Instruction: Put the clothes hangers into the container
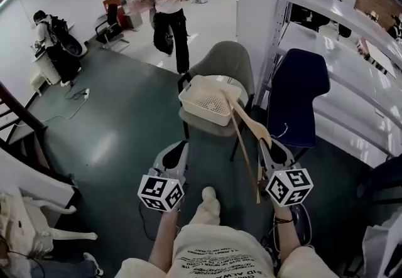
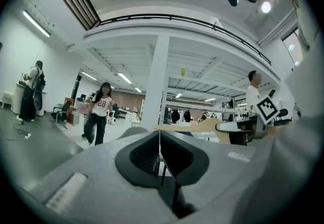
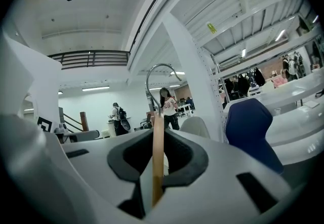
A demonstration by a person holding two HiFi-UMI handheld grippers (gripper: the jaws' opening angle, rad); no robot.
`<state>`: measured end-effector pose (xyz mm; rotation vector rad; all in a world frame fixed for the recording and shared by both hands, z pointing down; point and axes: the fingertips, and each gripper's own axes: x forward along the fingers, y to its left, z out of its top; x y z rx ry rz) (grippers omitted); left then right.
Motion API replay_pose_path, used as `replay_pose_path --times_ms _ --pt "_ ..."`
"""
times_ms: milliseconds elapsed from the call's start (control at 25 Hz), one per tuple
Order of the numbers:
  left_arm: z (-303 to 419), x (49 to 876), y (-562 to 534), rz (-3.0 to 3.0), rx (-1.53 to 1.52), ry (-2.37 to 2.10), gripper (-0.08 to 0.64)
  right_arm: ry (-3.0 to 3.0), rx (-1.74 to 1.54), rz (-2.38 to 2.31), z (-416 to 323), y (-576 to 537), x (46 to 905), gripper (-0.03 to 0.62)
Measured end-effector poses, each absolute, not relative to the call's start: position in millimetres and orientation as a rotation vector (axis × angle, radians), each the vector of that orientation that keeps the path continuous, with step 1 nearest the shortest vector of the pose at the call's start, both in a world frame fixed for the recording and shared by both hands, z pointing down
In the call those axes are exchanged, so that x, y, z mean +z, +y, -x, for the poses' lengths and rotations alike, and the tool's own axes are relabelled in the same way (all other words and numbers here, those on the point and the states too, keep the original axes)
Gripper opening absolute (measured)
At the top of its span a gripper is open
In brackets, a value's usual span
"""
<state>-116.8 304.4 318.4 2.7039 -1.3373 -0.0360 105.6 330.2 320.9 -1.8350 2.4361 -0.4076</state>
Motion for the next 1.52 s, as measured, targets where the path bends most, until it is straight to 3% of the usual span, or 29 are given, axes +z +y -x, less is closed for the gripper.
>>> replay_pose_path --times_ms 640,1520 --pt "130 334 121 -2.664 0.0 -1.264 0.026 2.446 -0.516 1.89 -89 146 337 0.055" --pt "115 397 -12 -2.551 0.125 -1.222 0.025 2.516 -0.662 1.869 -104 1 388 0.055"
